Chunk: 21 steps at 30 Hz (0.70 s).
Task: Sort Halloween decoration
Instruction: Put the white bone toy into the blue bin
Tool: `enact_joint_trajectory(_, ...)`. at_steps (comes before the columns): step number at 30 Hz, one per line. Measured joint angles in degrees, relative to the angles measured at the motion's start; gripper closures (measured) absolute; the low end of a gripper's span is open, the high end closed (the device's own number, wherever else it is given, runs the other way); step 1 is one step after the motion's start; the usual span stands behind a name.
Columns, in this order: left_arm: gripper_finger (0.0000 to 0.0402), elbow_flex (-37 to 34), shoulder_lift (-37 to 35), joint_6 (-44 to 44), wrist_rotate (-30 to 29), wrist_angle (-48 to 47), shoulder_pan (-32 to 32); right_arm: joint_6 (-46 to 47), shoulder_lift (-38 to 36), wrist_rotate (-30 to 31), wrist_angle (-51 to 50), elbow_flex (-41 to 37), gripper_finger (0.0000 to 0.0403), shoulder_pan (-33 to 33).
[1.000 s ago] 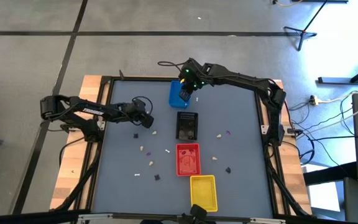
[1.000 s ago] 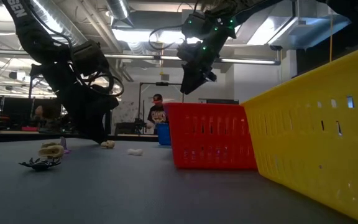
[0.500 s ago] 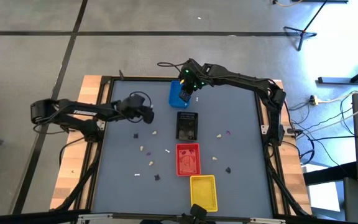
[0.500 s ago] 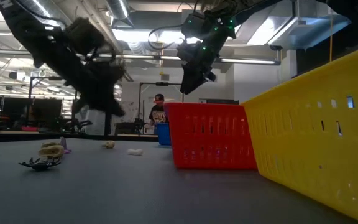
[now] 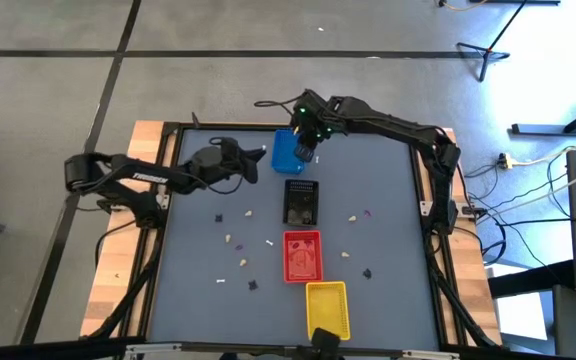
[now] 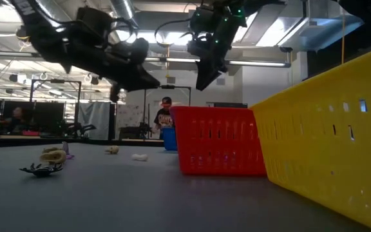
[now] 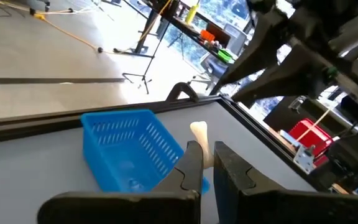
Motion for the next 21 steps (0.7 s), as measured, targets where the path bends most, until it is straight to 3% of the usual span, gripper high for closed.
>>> enact_joint_trajectory(11,0.0397,9.9,13.0,8.6,1.0,0.0,0.0,-5.5,0.0,2.8,-11.0,-0.4,0.0281,-1.3)
enact_joint_trajectory(21,0.0367,11.3,17.4,13.6,-1.0,0.0,0.0,-3.9,0.0,2.0,-8.8,-7.0,0.0281,-5.9)
